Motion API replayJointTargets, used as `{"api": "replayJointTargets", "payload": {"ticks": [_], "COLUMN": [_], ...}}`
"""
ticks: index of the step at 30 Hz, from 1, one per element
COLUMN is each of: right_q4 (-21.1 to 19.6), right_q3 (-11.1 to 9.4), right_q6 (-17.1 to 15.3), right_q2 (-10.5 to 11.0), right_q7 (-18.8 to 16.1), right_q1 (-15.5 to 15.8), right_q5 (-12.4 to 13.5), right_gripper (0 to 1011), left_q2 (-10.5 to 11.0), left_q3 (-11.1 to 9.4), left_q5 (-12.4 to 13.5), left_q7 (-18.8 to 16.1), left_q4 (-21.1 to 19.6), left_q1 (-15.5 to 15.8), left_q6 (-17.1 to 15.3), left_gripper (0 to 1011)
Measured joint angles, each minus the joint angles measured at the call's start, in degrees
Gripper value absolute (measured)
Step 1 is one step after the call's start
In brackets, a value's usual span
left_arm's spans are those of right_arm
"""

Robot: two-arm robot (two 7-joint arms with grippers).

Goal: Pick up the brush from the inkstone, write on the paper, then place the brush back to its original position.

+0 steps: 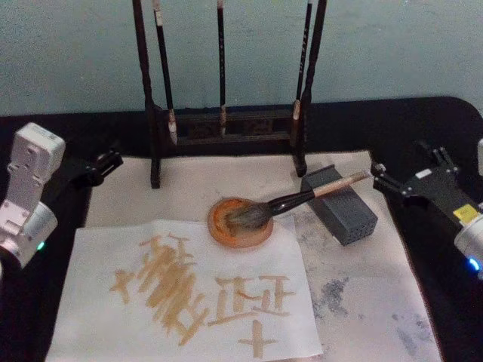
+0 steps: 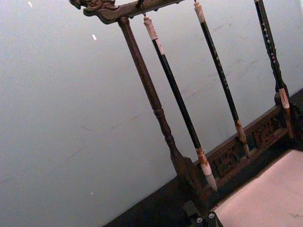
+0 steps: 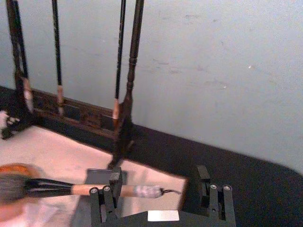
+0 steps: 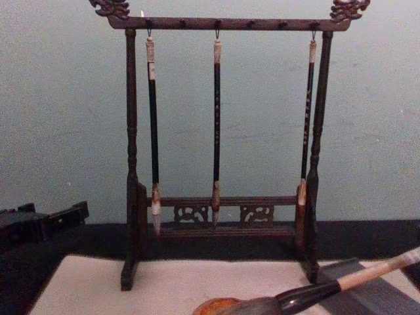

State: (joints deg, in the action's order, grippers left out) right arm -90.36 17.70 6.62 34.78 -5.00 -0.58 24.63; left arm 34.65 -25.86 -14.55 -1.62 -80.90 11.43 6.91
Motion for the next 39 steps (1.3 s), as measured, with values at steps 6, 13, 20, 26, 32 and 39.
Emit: {"api": "replayJointTargets", "payload": {"ticks": [6,13,20,26,32,39], "right_q4": [-1.41,-1.32,0.30,2.40,4.27,6.60], "right_q3": [-2.13,-4.16,-6.41,-7.57,-8.46,-9.26], "right_q6": [-0.98,-3.89,-8.24,-12.44,-16.11,-18.82], "right_q2": [-1.46,-3.57,-6.24,-7.88,-9.08,-10.88], "right_q7": [-3.88,-7.85,-11.10,-13.02,-13.44,-15.10], "right_q1": [3.00,5.05,5.86,5.32,3.89,1.72], "right_q5": [6.62,13.76,20.97,27.86,34.30,41.07], "right_gripper": [1002,1001,1002,1001,1001,1001], "left_q2": [0.00,0.00,0.00,0.00,0.00,0.00], "left_q3": [0.00,0.00,0.00,0.00,0.00,0.00], "left_q5": [0.00,0.00,0.00,0.00,0.00,0.00], "left_q7": [0.00,0.00,0.00,0.00,0.00,0.00], "left_q4": [0.00,0.00,0.00,0.00,0.00,0.00], "left_q1": [0.00,0.00,0.00,0.00,0.00,0.00], "left_q6": [0.00,0.00,0.00,0.00,0.00,0.00], "left_gripper": [1002,1000,1002,1002,1002,1002]}}
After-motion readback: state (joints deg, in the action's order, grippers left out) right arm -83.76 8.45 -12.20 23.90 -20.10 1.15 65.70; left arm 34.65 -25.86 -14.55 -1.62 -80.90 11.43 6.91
